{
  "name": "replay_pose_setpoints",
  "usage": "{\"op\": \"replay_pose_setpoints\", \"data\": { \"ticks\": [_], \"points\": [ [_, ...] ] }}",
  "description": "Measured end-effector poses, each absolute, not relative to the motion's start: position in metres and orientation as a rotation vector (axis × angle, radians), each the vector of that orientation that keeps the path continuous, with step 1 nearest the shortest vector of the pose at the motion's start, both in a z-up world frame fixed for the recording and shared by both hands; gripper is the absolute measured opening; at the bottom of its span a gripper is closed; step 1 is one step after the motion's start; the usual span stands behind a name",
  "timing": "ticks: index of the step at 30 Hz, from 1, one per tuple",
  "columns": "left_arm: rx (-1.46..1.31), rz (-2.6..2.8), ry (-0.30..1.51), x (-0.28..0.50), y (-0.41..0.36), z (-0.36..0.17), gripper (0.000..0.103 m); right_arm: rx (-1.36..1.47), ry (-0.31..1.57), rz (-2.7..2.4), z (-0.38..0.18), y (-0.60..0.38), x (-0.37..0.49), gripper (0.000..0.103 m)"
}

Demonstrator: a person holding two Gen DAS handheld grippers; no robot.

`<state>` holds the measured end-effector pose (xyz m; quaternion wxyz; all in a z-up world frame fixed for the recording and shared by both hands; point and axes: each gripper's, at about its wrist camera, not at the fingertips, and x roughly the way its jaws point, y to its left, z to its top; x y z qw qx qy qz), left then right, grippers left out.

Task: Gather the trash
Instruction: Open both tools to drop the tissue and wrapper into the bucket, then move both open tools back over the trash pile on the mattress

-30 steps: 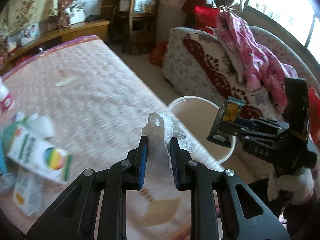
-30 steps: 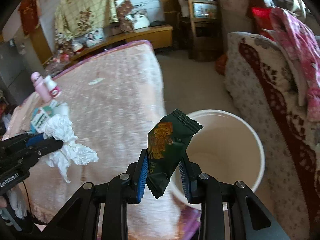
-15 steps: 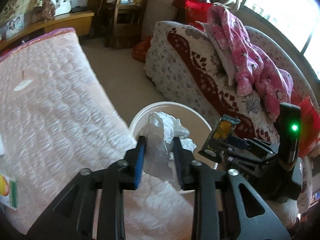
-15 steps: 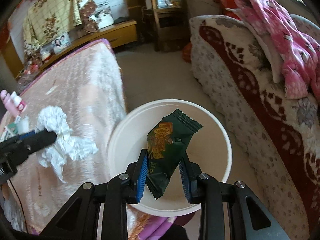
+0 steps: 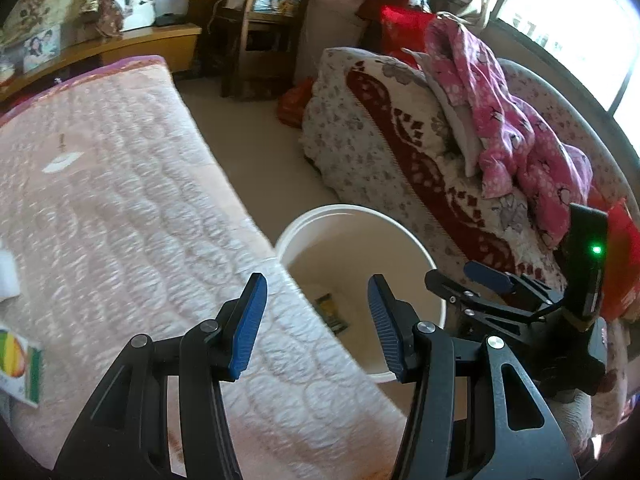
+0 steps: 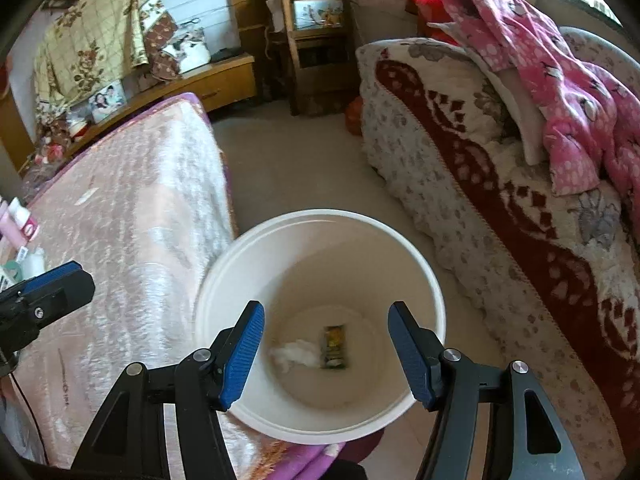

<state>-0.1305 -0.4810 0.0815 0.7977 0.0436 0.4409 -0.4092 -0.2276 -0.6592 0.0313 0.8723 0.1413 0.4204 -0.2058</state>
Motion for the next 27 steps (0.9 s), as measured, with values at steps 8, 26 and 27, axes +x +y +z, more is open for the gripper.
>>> {"op": "replay_pose_setpoints", "data": {
  "ticks": [8, 26, 27],
  "points": [
    [0.137, -0.817, 0.891, -0.137, -0.445, 0.096, 0.051, 0.267, 0.831, -0.347, 0.055, -0.624, -0.213, 0.065],
    [0.058, -0.626, 0.856, -0.131, -0.312, 0.109, 0.051, 0.163, 0.793, -0.108, 0.088, -0.509, -0.169, 0.071],
    [0.054, -0.614, 0.856, -0.130, -0.303, 0.109, 0.051, 0.163, 0.796, -0.088, 0.088, -0.501, -0.166, 0.071]
  ]
}}
